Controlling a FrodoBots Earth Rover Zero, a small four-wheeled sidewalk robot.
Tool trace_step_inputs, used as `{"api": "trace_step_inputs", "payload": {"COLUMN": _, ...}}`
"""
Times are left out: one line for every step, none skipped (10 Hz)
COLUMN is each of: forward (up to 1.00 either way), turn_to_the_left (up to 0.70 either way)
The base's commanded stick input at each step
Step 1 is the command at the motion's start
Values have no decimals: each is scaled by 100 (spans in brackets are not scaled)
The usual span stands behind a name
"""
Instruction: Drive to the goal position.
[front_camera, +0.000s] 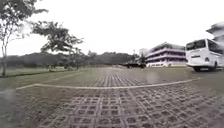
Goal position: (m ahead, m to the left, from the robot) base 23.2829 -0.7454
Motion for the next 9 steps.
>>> {"api": "trace_step_inputs", "payload": {"forward": 70, "turn_to_the_left": 0}}
{"api": "trace_step_inputs", "payload": {"forward": 70, "turn_to_the_left": 0}}
{"api": "trace_step_inputs", "payload": {"forward": 70, "turn_to_the_left": 0}}
{"api": "trace_step_inputs", "payload": {"forward": 70, "turn_to_the_left": 0}}
{"api": "trace_step_inputs", "payload": {"forward": 70, "turn_to_the_left": 0}}
{"api": "trace_step_inputs", "payload": {"forward": 70, "turn_to_the_left": 0}}
{"api": "trace_step_inputs", "payload": {"forward": 70, "turn_to_the_left": 0}}
{"api": "trace_step_inputs", "payload": {"forward": 70, "turn_to_the_left": 0}}
{"api": "trace_step_inputs", "payload": {"forward": 70, "turn_to_the_left": 0}}
